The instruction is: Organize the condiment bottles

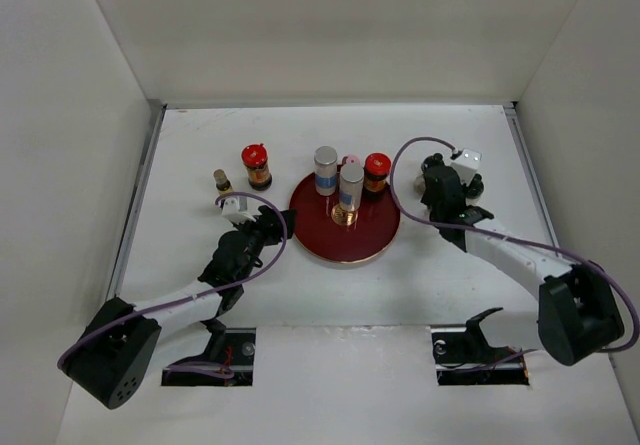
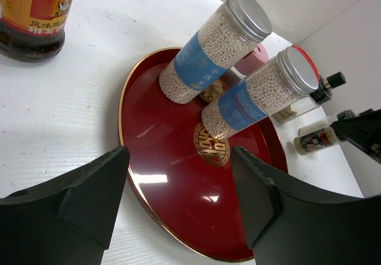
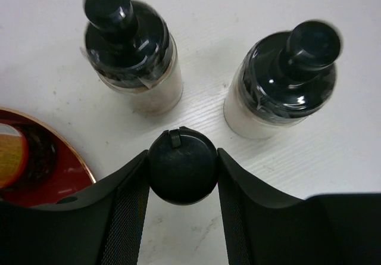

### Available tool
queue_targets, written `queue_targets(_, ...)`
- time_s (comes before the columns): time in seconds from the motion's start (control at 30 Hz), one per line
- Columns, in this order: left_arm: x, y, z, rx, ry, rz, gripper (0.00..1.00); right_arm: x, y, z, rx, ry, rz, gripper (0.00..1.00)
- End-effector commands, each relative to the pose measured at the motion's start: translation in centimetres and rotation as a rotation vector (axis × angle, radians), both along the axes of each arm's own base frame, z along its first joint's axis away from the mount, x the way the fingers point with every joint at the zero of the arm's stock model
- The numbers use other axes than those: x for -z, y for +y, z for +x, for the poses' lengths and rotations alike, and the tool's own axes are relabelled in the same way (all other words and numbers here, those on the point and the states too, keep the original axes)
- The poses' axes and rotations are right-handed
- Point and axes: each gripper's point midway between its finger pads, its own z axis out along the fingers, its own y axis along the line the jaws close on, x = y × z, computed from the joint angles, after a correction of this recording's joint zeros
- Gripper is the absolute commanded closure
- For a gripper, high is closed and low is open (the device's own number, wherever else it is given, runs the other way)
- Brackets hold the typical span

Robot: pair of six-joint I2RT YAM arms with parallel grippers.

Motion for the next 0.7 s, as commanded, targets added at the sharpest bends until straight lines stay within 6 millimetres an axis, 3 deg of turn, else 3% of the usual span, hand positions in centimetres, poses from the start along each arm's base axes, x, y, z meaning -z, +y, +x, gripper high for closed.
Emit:
queue_targets(0.0, -3.3, -0.6, 0.6, 0.005, -0.086, -0.057, 0.32, -6.0, 1.0, 0.6, -0.009, -0.193, 0.017, 0.59)
queue_targets(0.17, -3.0, -0.7, 0.7, 0.006, -0.077, -0.056, 0.32, -8.6, 5.8, 0.0, -0.157, -0.243, 0.059, 0.58)
queue_targets(0.43, -3.3, -0.5, 0.6, 0.002, -0.089, -0.058, 0.32, -7.6, 12.7, 2.0, -0.294, -0.243, 0.130, 0.59)
queue_targets(0.53, -3.4, -0.6, 0.6, 0.005, -0.094, -0.058, 0.32, -7.1, 14.2, 2.7, -0.315, -0.240, 0.133, 0.59)
queue_targets(0.67, -3.4, -0.5, 0.6, 0.004, -0.091, -0.060, 0.32, -5.8, 14.9, 3.3, -0.319, -0.219, 0.121, 0.59)
